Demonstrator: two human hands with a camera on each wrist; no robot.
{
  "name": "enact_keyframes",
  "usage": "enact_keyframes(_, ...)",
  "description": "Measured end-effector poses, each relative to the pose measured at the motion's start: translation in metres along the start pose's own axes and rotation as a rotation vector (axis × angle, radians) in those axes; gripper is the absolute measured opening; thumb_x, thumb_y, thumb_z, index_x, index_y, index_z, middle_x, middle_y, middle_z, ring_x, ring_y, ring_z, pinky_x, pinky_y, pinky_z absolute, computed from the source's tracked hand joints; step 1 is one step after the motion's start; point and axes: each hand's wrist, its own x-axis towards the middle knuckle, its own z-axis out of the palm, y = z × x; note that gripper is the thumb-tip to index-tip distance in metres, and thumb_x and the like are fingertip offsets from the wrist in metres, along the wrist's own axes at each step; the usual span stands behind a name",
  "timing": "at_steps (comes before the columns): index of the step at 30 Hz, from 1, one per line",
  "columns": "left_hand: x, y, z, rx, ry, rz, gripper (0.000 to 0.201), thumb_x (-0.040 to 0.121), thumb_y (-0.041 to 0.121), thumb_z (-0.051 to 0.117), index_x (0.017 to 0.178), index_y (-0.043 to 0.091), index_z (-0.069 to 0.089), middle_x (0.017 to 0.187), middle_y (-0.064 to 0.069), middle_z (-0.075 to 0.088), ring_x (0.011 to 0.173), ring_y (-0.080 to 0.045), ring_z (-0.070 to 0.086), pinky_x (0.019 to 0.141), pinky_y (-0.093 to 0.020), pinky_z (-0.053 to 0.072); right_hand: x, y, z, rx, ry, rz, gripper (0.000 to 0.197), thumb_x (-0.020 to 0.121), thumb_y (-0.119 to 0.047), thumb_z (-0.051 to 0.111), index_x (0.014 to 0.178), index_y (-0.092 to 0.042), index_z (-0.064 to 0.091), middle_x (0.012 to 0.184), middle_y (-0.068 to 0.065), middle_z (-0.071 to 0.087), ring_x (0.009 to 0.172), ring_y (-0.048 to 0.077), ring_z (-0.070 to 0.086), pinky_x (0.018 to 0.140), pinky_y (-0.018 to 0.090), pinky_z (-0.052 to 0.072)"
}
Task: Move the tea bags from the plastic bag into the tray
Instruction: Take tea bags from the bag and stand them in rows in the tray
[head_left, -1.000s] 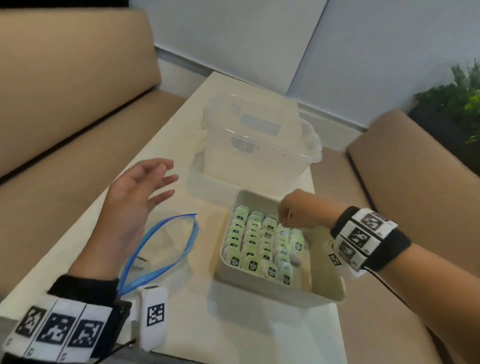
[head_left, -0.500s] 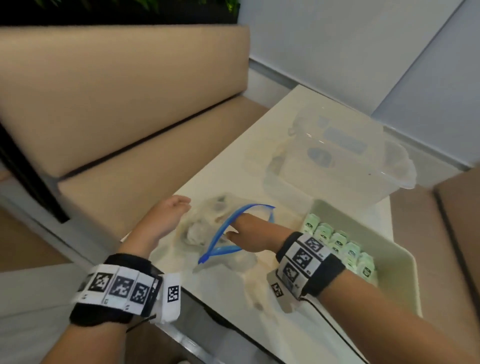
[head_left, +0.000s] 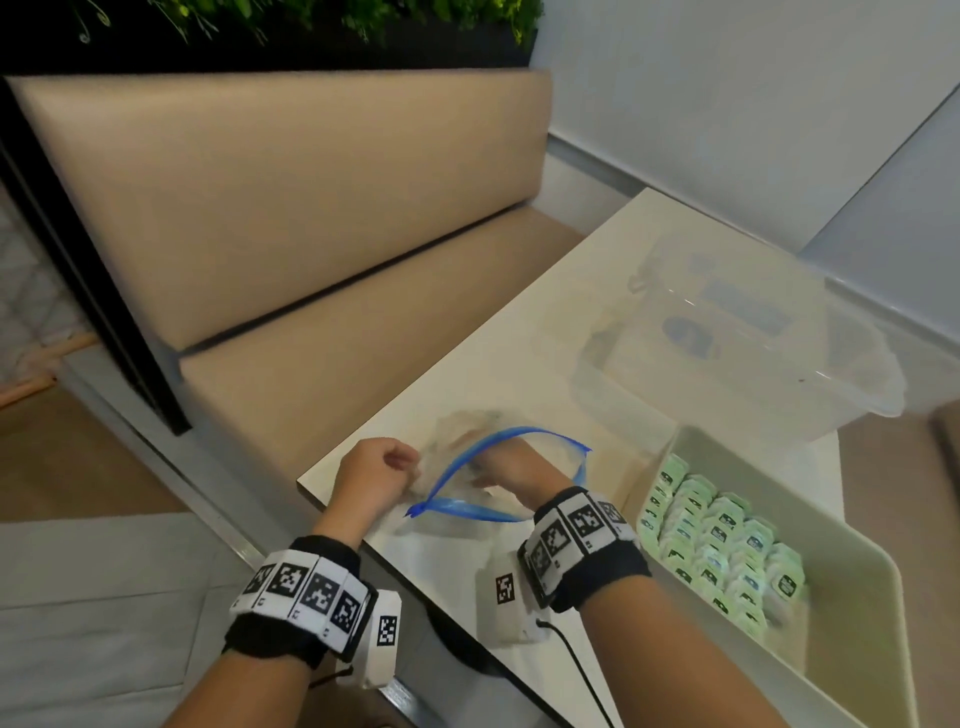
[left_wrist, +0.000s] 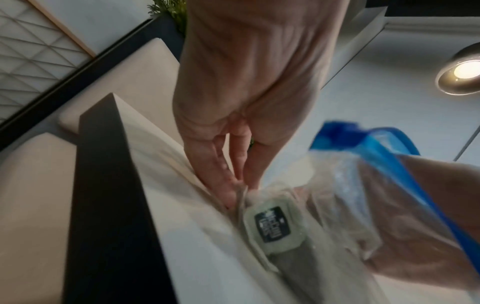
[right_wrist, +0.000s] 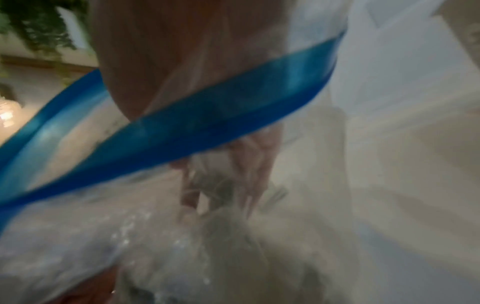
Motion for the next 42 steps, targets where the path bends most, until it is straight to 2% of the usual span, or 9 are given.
enact_keyframes(5, -0.002, 0.009, 0.004, -0.048, 0.033, 0.074, 0.020, 0.088, 0.000, 0.057, 0.074, 0.013, 0.064, 0.076, -0.003, 0.063, 0.054, -0.017, 0.054, 0.050, -0.023, 0.046, 0.001, 0.000, 0.013, 0.069, -0.034, 0.048, 0.023, 0.098, -0.018, 0.038, 0.113, -0.018, 0.055, 0.099, 0.002, 0.058, 0.087, 0.018, 0.054, 0.070, 0.024, 0.043)
enact_keyframes(8, 0.000, 0.010, 0.008, -0.056, 0.039, 0.104, 0.020, 0.091, 0.002, 0.049, 0.076, 0.012, 0.058, 0.079, -0.005, 0.061, 0.051, -0.019, 0.050, 0.051, -0.026, 0.045, 0.004, -0.005, 0.018, 0.110, 0.054, 0.070, 0.025, 0.097, -0.011, 0.037, 0.080, -0.023, 0.052, 0.071, -0.007, 0.048, 0.061, 0.006, 0.044, 0.054, 0.013, 0.037)
enact_keyframes(11, 0.001, 0.007, 0.011, -0.020, 0.053, 0.116, 0.023, 0.094, 0.005, 0.041, 0.079, 0.017, 0.053, 0.072, -0.003, 0.057, 0.048, -0.020, 0.046, 0.053, -0.029, 0.043, 0.004, -0.003, 0.017, 0.048, 0.024, 0.095, 0.027, 0.097, -0.009, 0.038, 0.075, -0.021, 0.047, 0.070, -0.005, 0.044, 0.062, 0.008, 0.040, 0.065, 0.021, 0.038)
enact_keyframes(14, -0.001, 0.007, 0.016, 0.023, 0.064, 0.136, 0.023, 0.095, 0.005, 0.038, 0.083, 0.018, 0.052, 0.074, -0.002, 0.055, 0.051, -0.018, 0.046, 0.048, -0.025, 0.037, 0.005, -0.006, 0.017, -0.129, -0.013, 0.027, 0.009, 0.097, -0.010, 0.042, 0.099, -0.014, 0.049, 0.082, -0.001, 0.044, 0.086, 0.015, 0.043, 0.079, 0.028, 0.037)
enact_keyframes(19, 0.003, 0.002, 0.017, 0.006, 0.108, 0.150, 0.024, 0.095, 0.004, 0.041, 0.082, 0.019, 0.055, 0.080, -0.006, 0.057, 0.063, -0.021, 0.050, 0.054, -0.028, 0.037, 0.010, -0.005, 0.017, -0.104, 0.044, -0.044, 0.031, 0.093, -0.008, 0.052, 0.123, -0.007, 0.050, 0.084, -0.005, 0.045, 0.091, 0.014, 0.042, 0.092, 0.031, 0.041)
enact_keyframes(24, 0.007, -0.003, 0.018, -0.036, 0.125, 0.147, 0.024, 0.095, 0.005, 0.043, 0.080, 0.020, 0.054, 0.075, -0.008, 0.056, 0.066, -0.028, 0.055, 0.056, -0.030, 0.040, 0.010, -0.010, 0.020, -0.289, -0.057, -0.032, 0.019, 0.095, -0.011, 0.047, 0.110, -0.006, 0.057, 0.088, 0.004, 0.049, 0.090, 0.025, 0.054, 0.090, 0.035, 0.045)
enact_keyframes(30, 0.012, 0.001, 0.021, -0.001, 0.143, 0.147, 0.025, 0.091, -0.001, 0.039, 0.080, 0.017, 0.052, 0.074, -0.005, 0.054, 0.069, -0.027, 0.053, 0.063, -0.032, 0.042, -0.001, -0.002, 0.017, -0.247, -0.065, -0.111, 0.013, 0.091, -0.013, 0.051, 0.093, -0.025, 0.048, 0.075, -0.009, 0.046, 0.068, 0.009, 0.045, 0.069, 0.023, 0.040)
enact_keyframes(39, 0.015, 0.003, 0.033, 0.047, 0.202, 0.173, 0.021, 0.092, -0.004, 0.034, 0.089, 0.011, 0.049, 0.095, -0.012, 0.055, 0.074, -0.022, 0.048, 0.057, -0.025, 0.034, -0.011, -0.009, 0.015, -0.348, -0.034, -0.153, 0.018, 0.091, -0.019, 0.053, 0.074, -0.011, 0.051, 0.065, -0.002, 0.042, 0.057, 0.014, 0.040, 0.053, 0.020, 0.034)
enact_keyframes(42, 0.020, -0.002, 0.025, 0.101, 0.189, 0.203, 0.036, 0.091, -0.008, 0.030, 0.094, 0.017, 0.056, 0.102, -0.016, 0.056, 0.073, -0.019, 0.047, 0.057, -0.020, 0.031, -0.010, 0.000, 0.011, -0.410, -0.023, -0.052, 0.015, 0.096, -0.020, 0.045, 0.084, -0.015, 0.053, 0.081, 0.000, 0.053, 0.073, 0.014, 0.052, 0.064, 0.019, 0.042)
